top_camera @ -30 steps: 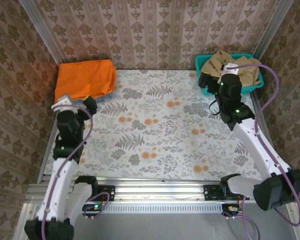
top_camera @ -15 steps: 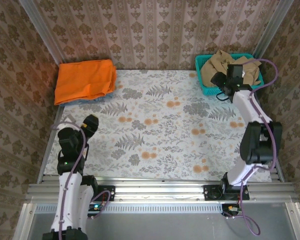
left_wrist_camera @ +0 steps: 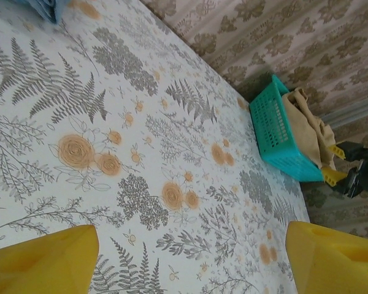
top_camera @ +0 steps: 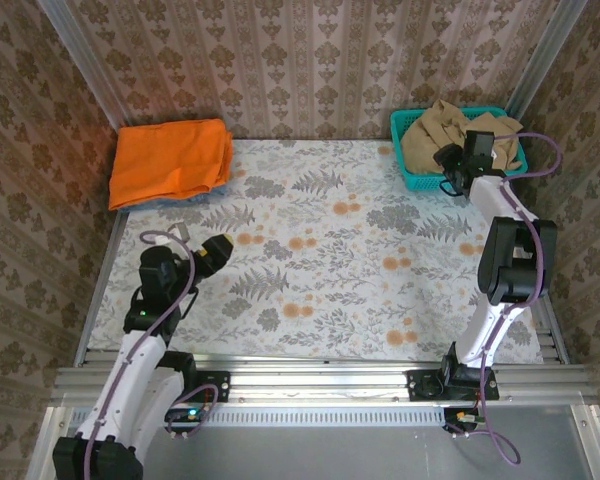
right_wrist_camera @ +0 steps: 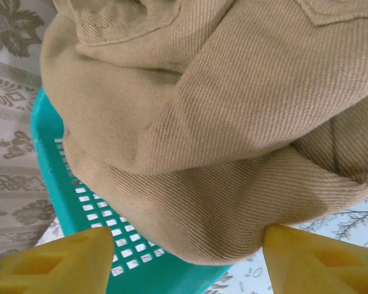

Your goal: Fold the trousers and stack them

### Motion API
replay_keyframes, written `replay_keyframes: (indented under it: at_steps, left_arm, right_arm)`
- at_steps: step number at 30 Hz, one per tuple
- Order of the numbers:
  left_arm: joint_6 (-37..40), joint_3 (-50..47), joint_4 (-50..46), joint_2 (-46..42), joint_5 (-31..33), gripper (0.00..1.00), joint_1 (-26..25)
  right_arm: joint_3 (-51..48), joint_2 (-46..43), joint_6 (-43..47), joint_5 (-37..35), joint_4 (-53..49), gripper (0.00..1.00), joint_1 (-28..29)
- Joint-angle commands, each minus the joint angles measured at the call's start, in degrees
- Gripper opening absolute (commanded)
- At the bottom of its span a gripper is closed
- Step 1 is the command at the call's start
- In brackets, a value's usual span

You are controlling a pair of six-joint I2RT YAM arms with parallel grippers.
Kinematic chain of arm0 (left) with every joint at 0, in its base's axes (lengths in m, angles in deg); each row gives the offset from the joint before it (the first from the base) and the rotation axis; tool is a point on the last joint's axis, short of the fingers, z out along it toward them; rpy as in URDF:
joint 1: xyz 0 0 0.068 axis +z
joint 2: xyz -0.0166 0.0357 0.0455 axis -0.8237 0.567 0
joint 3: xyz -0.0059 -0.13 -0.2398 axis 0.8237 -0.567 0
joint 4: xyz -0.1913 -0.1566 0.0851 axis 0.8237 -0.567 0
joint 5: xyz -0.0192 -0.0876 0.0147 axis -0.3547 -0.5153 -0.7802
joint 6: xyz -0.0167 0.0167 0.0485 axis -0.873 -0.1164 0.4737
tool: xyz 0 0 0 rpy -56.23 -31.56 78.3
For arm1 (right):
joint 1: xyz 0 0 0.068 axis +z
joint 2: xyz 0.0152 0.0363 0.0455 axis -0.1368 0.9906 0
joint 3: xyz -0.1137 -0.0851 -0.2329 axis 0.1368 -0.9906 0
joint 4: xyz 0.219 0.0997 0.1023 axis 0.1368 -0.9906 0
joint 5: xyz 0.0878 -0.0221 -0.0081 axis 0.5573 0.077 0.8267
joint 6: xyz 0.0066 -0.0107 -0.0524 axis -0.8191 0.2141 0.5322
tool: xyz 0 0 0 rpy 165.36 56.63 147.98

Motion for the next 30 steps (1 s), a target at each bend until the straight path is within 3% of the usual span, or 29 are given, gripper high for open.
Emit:
replay_keyframes:
  at_steps: [1, 6, 10, 14, 17, 19, 22, 30]
  left_arm:
    - [1.07, 1.19, 3.40, 1.41, 0.73, 0.80, -1.75]
    - [1.48, 2.03, 5.24, 4.85, 1.78, 0.80, -3.59]
    - [1.80, 2.69, 6.90, 7.92, 1.94, 0.80, -4.75]
    - [1.49, 2.79, 9.32, 10.97, 1.95, 0.80, -5.88]
    - [1.61, 2.97, 10.30, 12.79, 1.95, 0.80, -6.35]
    - [1.78, 3.14, 10.58, 13.74, 1.78, 0.80, -6.54]
    - [1.93, 3.31, 10.69, 14.41, 1.77, 0.80, -6.72]
    - [2.41, 4.71, 11.37, 16.50, 1.72, 0.77, -8.05]
  right_arm:
    - [1.18, 0.48, -1.92, 2.17, 2.97, 0.61, -1.06]
    - [1.91, 1.54, -2.67, 2.61, 3.53, 0.55, -2.62]
    - [3.81, 3.71, -3.50, 3.31, 3.40, 0.77, -3.70]
    - [5.24, 6.18, -4.57, 3.98, 3.86, 0.80, -4.15]
    - [8.26, 9.23, -5.61, 5.32, 2.75, 0.68, -4.59]
    - [9.68, 10.81, -6.16, 6.50, 2.61, 0.32, -4.69]
    - [9.08, 10.93, -6.42, 8.30, 5.45, 0.03, -4.54]
    - [-1.14, 4.96, -10.20, 14.64, 19.28, 0.00, -2.43]
